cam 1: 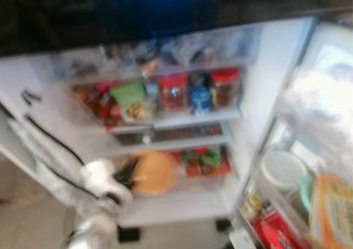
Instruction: Restocking fridge
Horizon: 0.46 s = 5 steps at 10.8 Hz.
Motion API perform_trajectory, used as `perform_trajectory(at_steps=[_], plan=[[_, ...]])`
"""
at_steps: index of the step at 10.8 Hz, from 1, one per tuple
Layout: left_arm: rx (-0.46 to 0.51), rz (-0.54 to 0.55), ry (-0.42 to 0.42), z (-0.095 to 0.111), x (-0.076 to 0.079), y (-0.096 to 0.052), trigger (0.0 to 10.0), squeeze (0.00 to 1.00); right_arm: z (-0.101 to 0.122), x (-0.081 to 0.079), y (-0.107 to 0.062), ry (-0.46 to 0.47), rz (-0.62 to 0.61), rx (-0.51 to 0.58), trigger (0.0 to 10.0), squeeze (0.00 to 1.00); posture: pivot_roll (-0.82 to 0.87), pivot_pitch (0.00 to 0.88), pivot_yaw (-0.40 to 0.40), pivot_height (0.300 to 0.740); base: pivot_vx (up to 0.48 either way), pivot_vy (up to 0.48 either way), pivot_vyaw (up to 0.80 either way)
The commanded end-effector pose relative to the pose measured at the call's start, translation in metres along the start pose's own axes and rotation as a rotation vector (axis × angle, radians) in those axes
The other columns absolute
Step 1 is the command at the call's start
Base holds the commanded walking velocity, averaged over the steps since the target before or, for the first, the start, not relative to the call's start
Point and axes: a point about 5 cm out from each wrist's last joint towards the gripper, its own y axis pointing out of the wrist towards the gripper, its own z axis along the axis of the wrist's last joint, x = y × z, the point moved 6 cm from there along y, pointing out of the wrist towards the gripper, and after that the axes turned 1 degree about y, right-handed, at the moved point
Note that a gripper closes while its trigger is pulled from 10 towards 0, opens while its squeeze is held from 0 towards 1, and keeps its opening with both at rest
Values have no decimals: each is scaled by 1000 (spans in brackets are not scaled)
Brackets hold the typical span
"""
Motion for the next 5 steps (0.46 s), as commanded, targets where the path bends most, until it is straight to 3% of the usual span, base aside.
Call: perform_trajectory(at_steps=[1,4,5], plan=[[23,47,-14,5,-13,-6,10000,0,2,20,0,-7,-58,4,10000,0,-105,17,41,740,292,0,0],[19,41,-16,4,-11,-5,10000,0,1,17,0,-11,-54,5,10000,0,-103,15,39,740,292,0,0],[10,41,-19,2,-11,-5,10000,0,0,16,0,-12,-51,2,10000,0,-101,18,39,740,0,0,0]])
